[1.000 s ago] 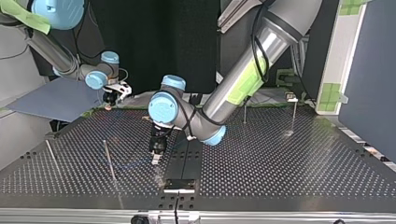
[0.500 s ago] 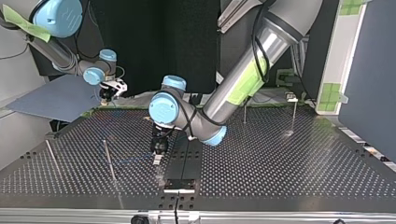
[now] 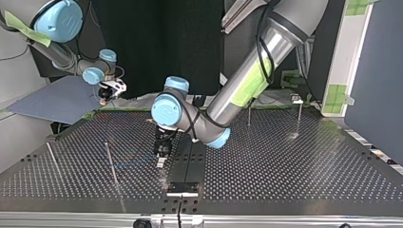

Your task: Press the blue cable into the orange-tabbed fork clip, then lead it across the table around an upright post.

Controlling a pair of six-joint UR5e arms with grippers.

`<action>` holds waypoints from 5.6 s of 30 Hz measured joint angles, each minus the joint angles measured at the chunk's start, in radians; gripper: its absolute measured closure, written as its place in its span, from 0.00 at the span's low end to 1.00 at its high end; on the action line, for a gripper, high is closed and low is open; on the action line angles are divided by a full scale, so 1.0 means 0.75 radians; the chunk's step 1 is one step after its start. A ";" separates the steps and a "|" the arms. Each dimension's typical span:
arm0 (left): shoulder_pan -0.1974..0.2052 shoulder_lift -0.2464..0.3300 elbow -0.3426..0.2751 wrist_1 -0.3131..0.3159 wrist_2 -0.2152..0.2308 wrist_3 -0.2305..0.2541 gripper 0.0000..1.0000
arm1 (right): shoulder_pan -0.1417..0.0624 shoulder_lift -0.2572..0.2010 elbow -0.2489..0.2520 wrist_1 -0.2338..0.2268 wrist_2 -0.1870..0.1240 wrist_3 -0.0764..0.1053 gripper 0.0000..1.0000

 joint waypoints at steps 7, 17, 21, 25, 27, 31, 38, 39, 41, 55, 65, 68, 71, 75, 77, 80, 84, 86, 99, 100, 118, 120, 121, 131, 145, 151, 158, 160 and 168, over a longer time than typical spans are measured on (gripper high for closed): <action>-0.001 0.000 0.000 0.000 -0.003 0.003 0.02 | -0.011 0.023 -0.011 -0.021 -0.007 0.002 1.00; -0.005 0.000 0.000 -0.038 -0.029 0.016 0.02 | -0.015 0.061 -0.038 -0.007 -0.013 0.000 1.00; -0.008 0.000 0.000 -0.087 -0.067 0.012 0.02 | -0.015 0.061 -0.039 0.000 -0.013 -0.001 1.00; -0.009 0.001 0.000 -0.138 -0.114 -0.001 0.02 | -0.013 0.062 -0.040 0.007 -0.013 -0.002 1.00; -0.010 0.002 0.000 -0.164 -0.140 -0.019 0.02 | -0.012 0.062 -0.040 0.009 -0.013 -0.004 1.00; -0.011 0.002 0.000 -0.214 -0.184 -0.062 0.02 | -0.010 0.062 -0.041 0.009 -0.012 -0.006 1.00; -0.023 0.005 0.000 -0.291 -0.157 -0.138 0.02 | -0.007 0.061 -0.046 0.011 -0.012 -0.013 1.00; -0.026 0.006 0.000 -0.298 -0.147 -0.149 0.02 | -0.008 0.061 -0.046 0.011 -0.012 -0.014 1.00; -0.031 0.009 0.000 -0.309 -0.121 -0.173 0.02 | -0.008 0.061 -0.046 0.012 -0.012 -0.014 1.00; -0.036 0.063 0.000 -0.348 0.024 -0.257 0.02 | -0.006 0.061 -0.050 0.023 -0.012 -0.021 1.00; -0.051 0.087 -0.011 -0.372 0.029 -0.248 0.02 | -0.006 0.061 -0.052 0.028 -0.013 -0.022 1.00; -0.054 0.118 -0.038 -0.357 0.031 -0.244 0.02 | -0.008 0.061 -0.052 0.028 -0.014 -0.022 1.00; -0.053 0.152 -0.070 -0.328 0.042 -0.241 0.02 | -0.010 0.061 -0.052 0.028 -0.014 -0.023 1.00; -0.059 0.199 -0.116 -0.285 0.079 -0.226 0.02 | -0.012 0.061 -0.054 0.028 -0.013 -0.027 1.00; -0.064 0.226 -0.143 -0.277 0.104 -0.208 0.02 | -0.011 0.060 -0.057 0.028 -0.014 -0.028 1.00; -0.072 0.264 -0.161 -0.293 0.141 -0.175 0.02 | -0.010 0.060 -0.060 0.029 -0.014 -0.029 1.00; -0.086 0.317 -0.161 -0.323 0.194 -0.123 0.02 | -0.009 0.060 -0.062 0.032 -0.014 -0.029 1.00; -0.094 0.334 -0.158 -0.327 0.221 -0.096 0.02 | -0.008 0.061 -0.061 0.035 -0.014 -0.030 1.00; -0.129 0.346 -0.128 -0.325 0.386 -0.029 0.02 | -0.005 0.061 -0.062 0.042 -0.016 -0.033 1.00; -0.130 0.346 -0.128 -0.326 0.397 -0.030 0.02 | -0.005 0.061 -0.062 0.042 -0.016 -0.033 1.00; -0.096 0.342 -0.128 -0.249 0.426 -0.049 0.02 | -0.001 0.061 -0.062 0.053 -0.018 -0.036 1.00; -0.090 0.341 -0.128 -0.252 0.425 -0.049 0.02 | -0.001 0.061 -0.062 0.053 -0.018 -0.036 1.00; -0.088 0.341 -0.128 -0.255 0.425 -0.049 0.02 | -0.001 0.061 -0.062 0.053 -0.018 -0.036 1.00; -0.071 0.312 -0.132 -0.302 0.387 -0.024 0.02 | -0.001 0.061 -0.062 0.053 -0.021 -0.036 1.00; -0.068 0.283 -0.132 -0.316 0.294 0.046 0.02 | -0.001 0.060 -0.062 0.059 -0.021 -0.040 1.00; -0.071 0.284 -0.129 -0.313 0.276 0.070 0.02 | -0.001 0.060 -0.064 0.059 -0.021 -0.043 1.00; -0.079 0.290 -0.127 -0.326 0.212 0.092 0.02 | 0.000 0.061 -0.064 0.059 -0.021 -0.044 1.00; -0.080 0.294 -0.128 -0.341 0.190 0.098 0.02 | 0.000 0.061 -0.065 0.059 -0.021 -0.044 1.00; -0.075 0.359 -0.182 -0.411 0.092 0.141 0.02 | 0.001 0.060 -0.065 0.059 -0.022 -0.043 1.00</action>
